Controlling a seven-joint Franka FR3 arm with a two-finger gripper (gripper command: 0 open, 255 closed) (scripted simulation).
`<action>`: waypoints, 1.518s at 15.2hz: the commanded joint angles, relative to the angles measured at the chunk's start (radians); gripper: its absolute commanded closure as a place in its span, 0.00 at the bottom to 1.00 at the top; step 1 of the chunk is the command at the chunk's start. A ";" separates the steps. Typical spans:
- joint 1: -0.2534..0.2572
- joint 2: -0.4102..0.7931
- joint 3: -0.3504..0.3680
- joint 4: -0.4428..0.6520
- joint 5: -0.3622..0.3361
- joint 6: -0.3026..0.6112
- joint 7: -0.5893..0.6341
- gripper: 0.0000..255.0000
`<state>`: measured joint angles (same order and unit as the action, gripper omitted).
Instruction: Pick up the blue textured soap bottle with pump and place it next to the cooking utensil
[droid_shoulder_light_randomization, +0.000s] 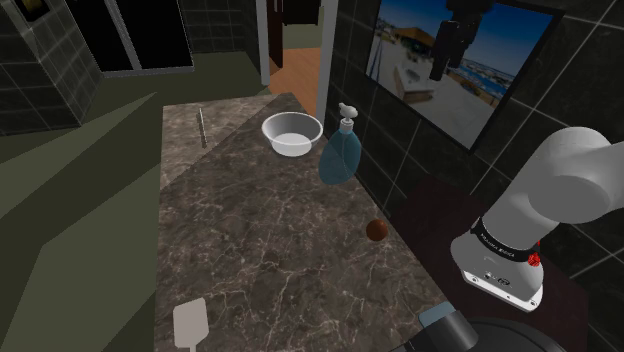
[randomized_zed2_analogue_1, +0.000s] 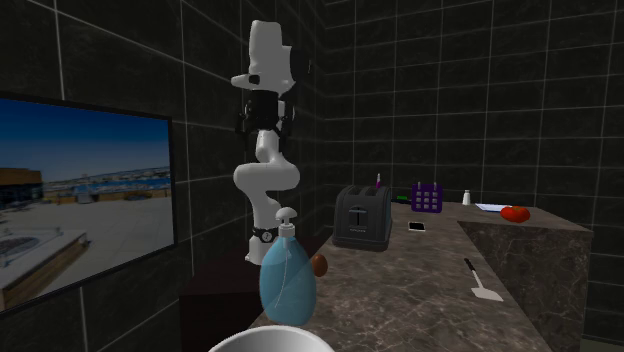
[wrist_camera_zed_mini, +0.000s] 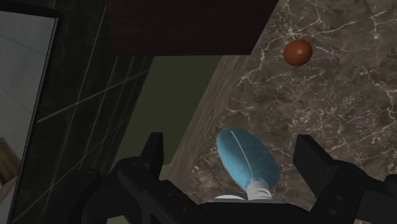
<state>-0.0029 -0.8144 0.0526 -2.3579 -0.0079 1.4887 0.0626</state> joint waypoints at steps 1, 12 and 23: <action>0.000 0.000 0.000 0.000 0.000 0.000 0.000 0.00; 0.011 0.481 0.020 0.190 0.069 0.160 0.026 0.00; 0.023 0.786 0.033 0.330 0.107 0.244 0.035 0.00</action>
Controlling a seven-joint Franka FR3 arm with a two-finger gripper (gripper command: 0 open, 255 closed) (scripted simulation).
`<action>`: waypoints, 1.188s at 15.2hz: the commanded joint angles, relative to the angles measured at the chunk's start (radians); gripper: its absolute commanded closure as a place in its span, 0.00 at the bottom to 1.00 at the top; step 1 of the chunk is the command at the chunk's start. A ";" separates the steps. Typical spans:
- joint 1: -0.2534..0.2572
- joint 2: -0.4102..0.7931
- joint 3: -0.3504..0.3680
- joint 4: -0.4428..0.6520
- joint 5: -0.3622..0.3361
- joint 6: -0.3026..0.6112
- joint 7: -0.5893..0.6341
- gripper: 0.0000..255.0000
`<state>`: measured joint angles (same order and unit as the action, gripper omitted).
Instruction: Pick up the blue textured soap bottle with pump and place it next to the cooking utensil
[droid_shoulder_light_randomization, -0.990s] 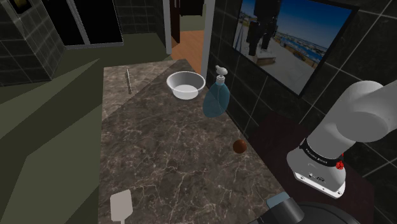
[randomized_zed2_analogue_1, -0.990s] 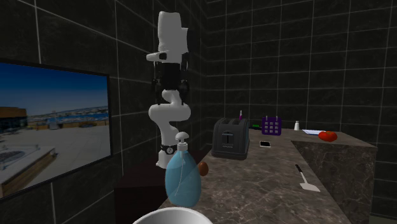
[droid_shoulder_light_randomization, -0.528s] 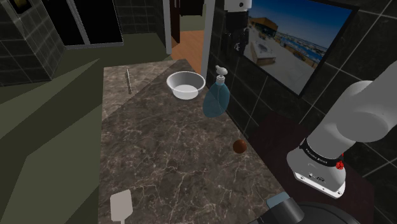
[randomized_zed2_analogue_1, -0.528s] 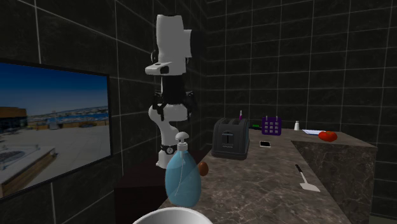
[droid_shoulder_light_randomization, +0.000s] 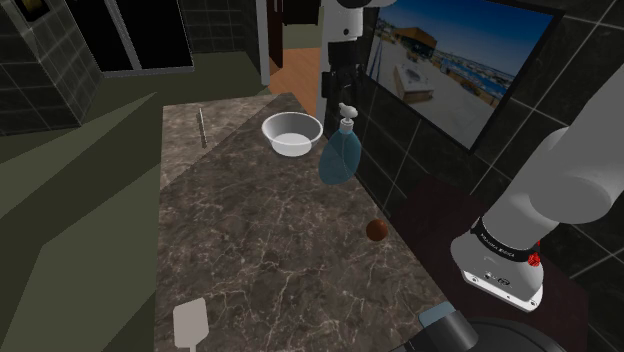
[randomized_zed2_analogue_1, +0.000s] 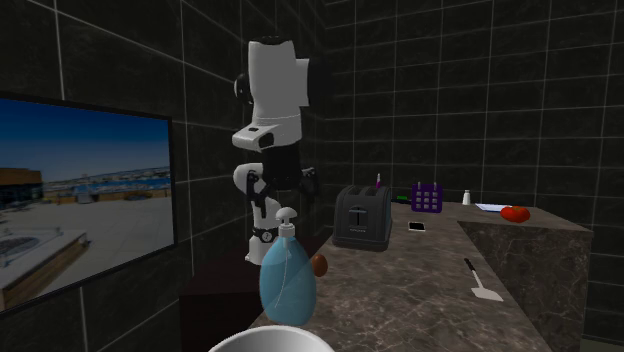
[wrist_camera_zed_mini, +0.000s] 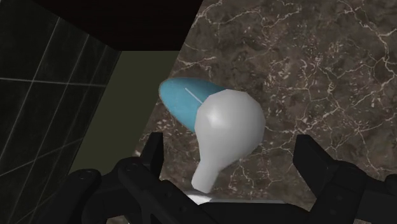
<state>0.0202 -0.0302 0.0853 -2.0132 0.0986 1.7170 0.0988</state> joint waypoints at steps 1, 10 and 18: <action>0.001 0.001 0.001 -0.028 0.002 0.029 -0.001 0.00; 0.002 0.001 0.003 -0.064 0.003 0.064 -0.002 0.00; 0.002 0.001 0.003 -0.064 0.003 0.064 -0.002 1.00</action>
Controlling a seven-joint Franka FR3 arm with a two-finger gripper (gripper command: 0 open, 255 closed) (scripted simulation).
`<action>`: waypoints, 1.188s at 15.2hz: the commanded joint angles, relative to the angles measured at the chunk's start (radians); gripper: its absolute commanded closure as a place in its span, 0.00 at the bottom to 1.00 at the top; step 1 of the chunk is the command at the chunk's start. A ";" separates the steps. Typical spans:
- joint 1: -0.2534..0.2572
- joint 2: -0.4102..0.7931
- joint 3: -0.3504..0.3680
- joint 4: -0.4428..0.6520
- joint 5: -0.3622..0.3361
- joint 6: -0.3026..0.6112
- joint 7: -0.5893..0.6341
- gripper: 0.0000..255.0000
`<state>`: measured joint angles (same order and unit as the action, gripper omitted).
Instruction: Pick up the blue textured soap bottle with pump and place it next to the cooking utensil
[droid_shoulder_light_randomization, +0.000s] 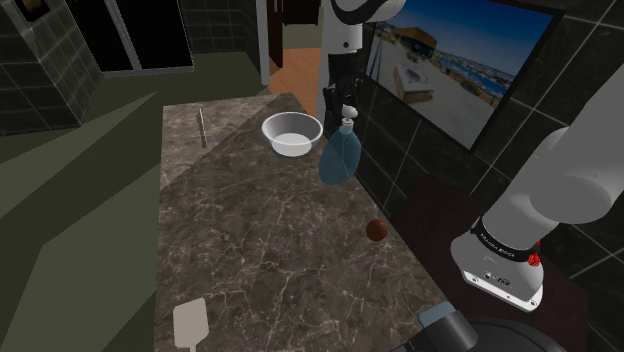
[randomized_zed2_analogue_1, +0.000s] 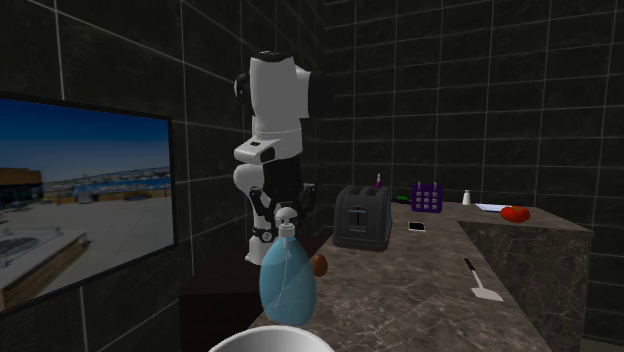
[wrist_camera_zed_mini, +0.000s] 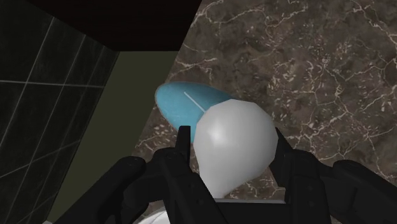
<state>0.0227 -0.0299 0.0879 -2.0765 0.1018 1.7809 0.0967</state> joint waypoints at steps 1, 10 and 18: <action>0.000 0.000 0.000 0.000 0.000 0.000 0.000 1.00; -0.001 -0.022 -0.001 0.057 0.000 -0.079 0.005 1.00; -0.002 -0.039 -0.003 0.145 -0.001 -0.184 0.013 1.00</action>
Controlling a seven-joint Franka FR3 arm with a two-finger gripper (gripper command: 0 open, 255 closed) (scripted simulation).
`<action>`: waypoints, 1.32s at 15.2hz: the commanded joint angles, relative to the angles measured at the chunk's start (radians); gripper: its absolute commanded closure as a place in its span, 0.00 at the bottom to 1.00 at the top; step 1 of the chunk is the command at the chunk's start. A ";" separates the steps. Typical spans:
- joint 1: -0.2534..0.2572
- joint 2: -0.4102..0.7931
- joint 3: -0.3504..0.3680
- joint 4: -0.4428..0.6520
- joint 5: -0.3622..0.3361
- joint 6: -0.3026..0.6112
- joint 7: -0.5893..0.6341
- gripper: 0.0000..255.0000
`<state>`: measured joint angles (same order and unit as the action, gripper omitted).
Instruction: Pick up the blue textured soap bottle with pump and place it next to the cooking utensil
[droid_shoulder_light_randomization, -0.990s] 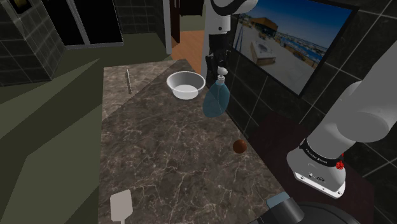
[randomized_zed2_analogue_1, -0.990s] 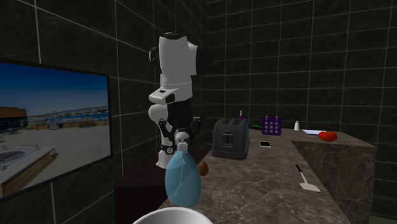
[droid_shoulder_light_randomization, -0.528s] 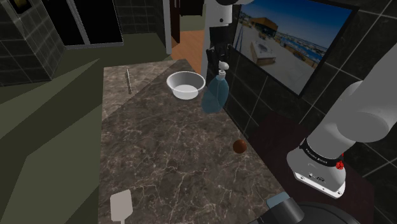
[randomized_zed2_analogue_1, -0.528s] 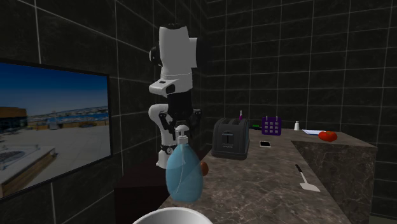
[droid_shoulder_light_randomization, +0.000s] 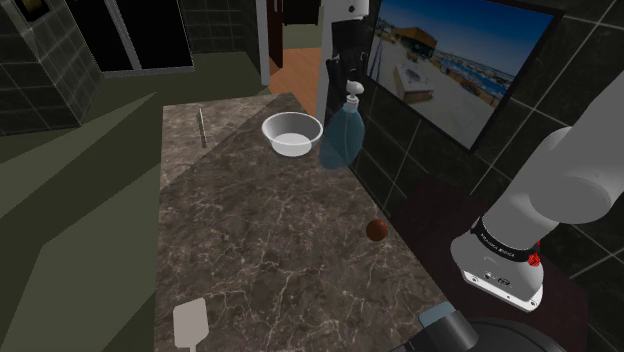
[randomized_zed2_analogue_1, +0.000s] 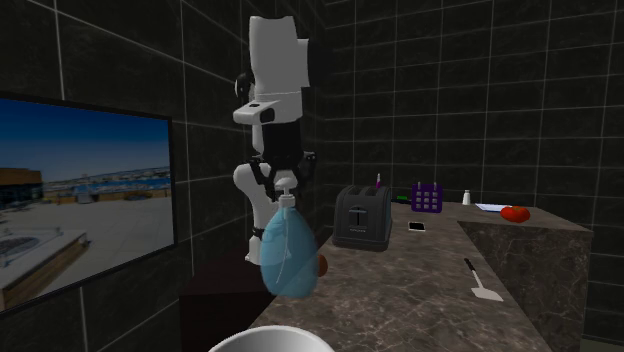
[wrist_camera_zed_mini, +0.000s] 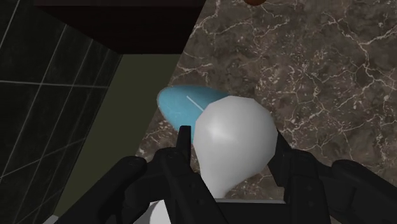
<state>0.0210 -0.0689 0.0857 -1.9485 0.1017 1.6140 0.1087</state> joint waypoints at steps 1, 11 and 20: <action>-0.001 -0.001 -0.001 0.029 0.000 -0.030 0.002 1.00; -0.002 -0.001 -0.002 0.163 -0.001 -0.164 0.013 1.00; -0.002 0.019 -0.003 0.308 0.000 -0.289 0.024 1.00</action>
<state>0.0190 -0.0530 0.0827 -1.6598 0.1014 1.3422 0.1319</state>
